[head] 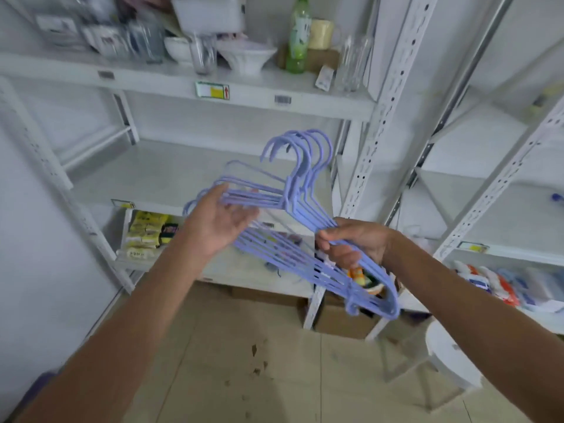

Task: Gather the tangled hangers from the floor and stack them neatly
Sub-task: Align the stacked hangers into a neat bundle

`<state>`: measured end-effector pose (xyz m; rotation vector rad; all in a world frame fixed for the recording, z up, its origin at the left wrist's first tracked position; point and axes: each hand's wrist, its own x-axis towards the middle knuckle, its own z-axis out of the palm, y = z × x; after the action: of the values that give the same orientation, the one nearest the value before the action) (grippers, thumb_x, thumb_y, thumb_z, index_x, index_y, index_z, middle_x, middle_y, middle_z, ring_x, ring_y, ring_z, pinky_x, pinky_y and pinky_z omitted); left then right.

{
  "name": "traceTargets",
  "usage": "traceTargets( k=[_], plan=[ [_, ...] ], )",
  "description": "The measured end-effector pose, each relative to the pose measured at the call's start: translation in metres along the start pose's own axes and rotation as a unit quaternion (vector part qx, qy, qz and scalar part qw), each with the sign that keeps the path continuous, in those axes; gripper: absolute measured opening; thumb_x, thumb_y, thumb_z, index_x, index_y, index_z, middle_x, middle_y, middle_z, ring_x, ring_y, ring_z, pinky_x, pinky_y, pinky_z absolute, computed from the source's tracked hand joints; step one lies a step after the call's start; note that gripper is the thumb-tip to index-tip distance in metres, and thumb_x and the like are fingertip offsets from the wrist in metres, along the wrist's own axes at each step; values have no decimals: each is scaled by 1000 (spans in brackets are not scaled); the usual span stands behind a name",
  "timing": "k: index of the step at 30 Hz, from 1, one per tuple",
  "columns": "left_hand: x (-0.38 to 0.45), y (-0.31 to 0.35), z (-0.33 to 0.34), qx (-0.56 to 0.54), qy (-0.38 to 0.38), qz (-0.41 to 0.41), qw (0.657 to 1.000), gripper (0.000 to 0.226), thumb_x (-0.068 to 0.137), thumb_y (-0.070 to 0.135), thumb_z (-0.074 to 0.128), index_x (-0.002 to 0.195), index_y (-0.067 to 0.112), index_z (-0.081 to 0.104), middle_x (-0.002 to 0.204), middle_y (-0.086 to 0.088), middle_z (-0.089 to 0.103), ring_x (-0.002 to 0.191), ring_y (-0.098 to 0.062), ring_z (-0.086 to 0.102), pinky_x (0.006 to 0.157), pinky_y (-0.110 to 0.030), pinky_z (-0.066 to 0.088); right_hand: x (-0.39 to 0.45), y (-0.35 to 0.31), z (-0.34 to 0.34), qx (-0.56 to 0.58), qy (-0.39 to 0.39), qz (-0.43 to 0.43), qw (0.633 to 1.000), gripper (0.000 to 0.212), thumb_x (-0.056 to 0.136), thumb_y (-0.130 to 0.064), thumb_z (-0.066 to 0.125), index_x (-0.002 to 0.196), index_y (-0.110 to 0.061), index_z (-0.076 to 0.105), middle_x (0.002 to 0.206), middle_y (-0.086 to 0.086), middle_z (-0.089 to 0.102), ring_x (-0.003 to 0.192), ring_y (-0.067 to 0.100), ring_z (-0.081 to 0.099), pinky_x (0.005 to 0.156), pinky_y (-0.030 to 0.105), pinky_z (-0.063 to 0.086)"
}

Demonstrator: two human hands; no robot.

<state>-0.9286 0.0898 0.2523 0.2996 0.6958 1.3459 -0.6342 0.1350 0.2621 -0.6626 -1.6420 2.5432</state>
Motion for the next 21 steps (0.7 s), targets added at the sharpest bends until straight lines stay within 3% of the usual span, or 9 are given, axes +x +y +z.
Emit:
traceTargets(
  k=[3,6,8,10,13,15,17,19,21],
  plan=[
    [-28,25,-40,335,15,-57,940,66,97,55,51,131,-1,63,115,-13,77,101,-28,76,86,-41,60,3,-20,-14,-25,-9,-13,1000,23,96,-29,67,87,-7,69,51,-6,55,36,4,52,37,15,44],
    [-41,63,-66,581,63,88,807,91,59,84,70,112,10,76,85,-6,82,81,-20,80,75,-34,64,12,-27,-30,-52,-38,-15,998,25,102,-27,57,93,-7,69,55,-7,60,41,3,57,40,15,46],
    [-44,83,-71,685,69,282,668,79,57,86,69,109,27,74,96,10,80,92,-7,76,84,-34,61,22,-24,-38,-40,-66,-3,997,24,103,-26,57,94,-6,68,57,-7,61,42,3,58,40,16,45],
    [-37,93,-57,775,33,420,471,94,58,88,64,136,35,56,136,18,63,126,-3,59,102,-32,49,39,-22,-44,-26,-86,0,996,24,103,-24,56,95,-4,67,57,-5,62,43,3,59,40,17,45],
    [1,98,-28,869,-91,389,294,144,49,99,52,162,18,15,171,-3,12,156,-18,11,127,-38,12,70,-24,-57,-43,-116,16,992,24,104,-21,55,97,-1,65,57,-3,62,42,5,58,39,19,43],
    [34,95,-24,898,-123,302,296,146,51,93,65,163,18,8,171,-3,13,156,-19,12,126,-36,10,92,-25,-71,-38,-144,27,989,20,105,-17,54,100,1,63,59,-1,63,43,6,60,40,19,46],
    [68,99,-33,885,-128,249,373,119,58,79,76,157,32,29,158,9,42,144,-14,36,119,-32,27,113,-27,-91,-27,-153,32,987,19,105,-15,54,101,2,62,60,1,64,44,8,61,44,19,51],
    [101,102,-45,858,-124,232,440,72,67,67,75,130,42,55,119,21,66,116,-8,62,99,-31,50,130,-31,-117,-30,-155,41,987,20,105,-17,55,98,1,61,59,2,63,44,9,61,46,20,53],
    [132,102,-55,852,-125,253,442,38,75,60,68,104,37,61,80,16,65,78,-12,67,75,-35,56,144,-38,-146,-56,-154,57,985,21,103,-20,58,96,-1,60,58,1,62,44,10,60,45,21,51]
  ],
)
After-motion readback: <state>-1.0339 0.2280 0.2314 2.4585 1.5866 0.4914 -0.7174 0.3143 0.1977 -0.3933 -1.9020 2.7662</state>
